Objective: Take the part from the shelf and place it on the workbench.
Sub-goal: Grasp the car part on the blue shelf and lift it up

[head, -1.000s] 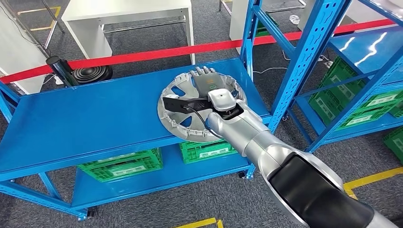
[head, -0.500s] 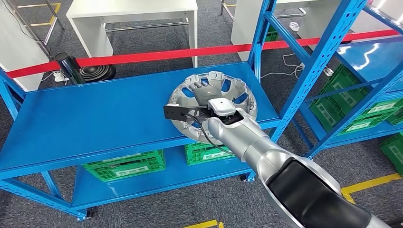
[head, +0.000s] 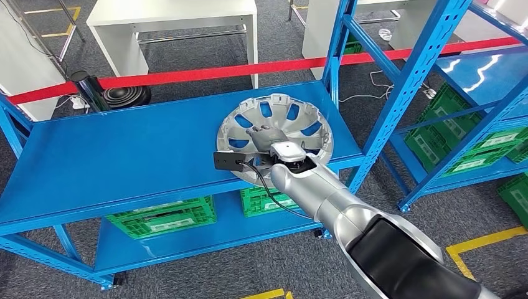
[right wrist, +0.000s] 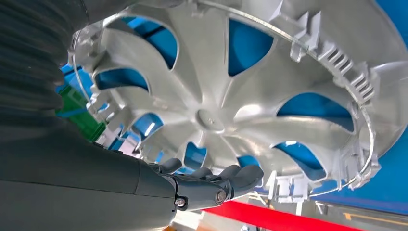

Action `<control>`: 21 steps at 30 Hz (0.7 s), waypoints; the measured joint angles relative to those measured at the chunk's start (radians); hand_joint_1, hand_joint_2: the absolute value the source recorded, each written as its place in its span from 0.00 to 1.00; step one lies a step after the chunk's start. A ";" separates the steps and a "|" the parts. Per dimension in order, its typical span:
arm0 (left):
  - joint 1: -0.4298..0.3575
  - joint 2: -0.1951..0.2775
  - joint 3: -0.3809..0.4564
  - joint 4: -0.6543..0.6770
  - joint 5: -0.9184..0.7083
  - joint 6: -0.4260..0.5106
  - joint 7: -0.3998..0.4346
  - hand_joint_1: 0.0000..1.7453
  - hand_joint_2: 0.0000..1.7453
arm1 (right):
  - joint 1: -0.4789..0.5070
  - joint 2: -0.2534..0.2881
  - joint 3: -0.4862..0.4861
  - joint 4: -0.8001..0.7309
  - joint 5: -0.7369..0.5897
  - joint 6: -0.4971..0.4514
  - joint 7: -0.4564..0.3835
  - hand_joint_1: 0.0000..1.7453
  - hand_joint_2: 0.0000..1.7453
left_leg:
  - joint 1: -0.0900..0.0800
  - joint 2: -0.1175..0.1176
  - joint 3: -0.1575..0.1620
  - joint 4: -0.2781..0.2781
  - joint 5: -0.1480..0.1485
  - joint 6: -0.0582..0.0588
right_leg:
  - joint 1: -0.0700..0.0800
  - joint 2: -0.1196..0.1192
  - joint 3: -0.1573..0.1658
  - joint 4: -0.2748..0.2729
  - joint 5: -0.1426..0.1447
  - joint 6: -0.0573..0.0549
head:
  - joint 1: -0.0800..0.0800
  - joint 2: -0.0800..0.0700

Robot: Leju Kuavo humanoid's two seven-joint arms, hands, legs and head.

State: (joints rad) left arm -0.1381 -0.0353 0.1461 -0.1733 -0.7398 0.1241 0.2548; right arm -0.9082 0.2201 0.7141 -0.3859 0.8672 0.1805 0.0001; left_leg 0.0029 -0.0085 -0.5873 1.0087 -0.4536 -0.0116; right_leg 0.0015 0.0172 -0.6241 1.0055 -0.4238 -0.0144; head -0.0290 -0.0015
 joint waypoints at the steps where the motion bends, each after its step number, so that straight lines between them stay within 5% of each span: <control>1: 0.000 0.000 0.000 0.000 -0.002 0.000 0.001 0.00 0.00 | 0.003 0.000 0.000 0.000 -0.010 -0.005 -0.002 0.00 1.00 | 0.000 0.000 0.000 0.000 0.000 0.000 | 0.000 0.000 0.000 0.000 0.000 0.000 | 0.000 0.000; 21: 0.001 -0.003 0.019 0.000 -0.018 0.006 -0.001 0.00 0.00 | 0.074 0.035 0.000 -0.034 -0.107 -0.037 0.011 0.00 1.00 | 0.000 0.000 0.000 0.000 0.000 -0.001 | 0.001 0.000 -0.001 0.003 -0.001 -0.002 | 0.000 0.000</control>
State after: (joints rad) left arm -0.1371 -0.0380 0.1650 -0.1732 -0.7576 0.1300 0.2541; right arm -0.8341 0.2550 0.7143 -0.4200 0.7603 0.1435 0.0115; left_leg 0.0033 -0.0084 -0.5875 1.0086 -0.4531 -0.0127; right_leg 0.0021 0.0172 -0.6254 1.0081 -0.4250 -0.0162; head -0.0290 -0.0015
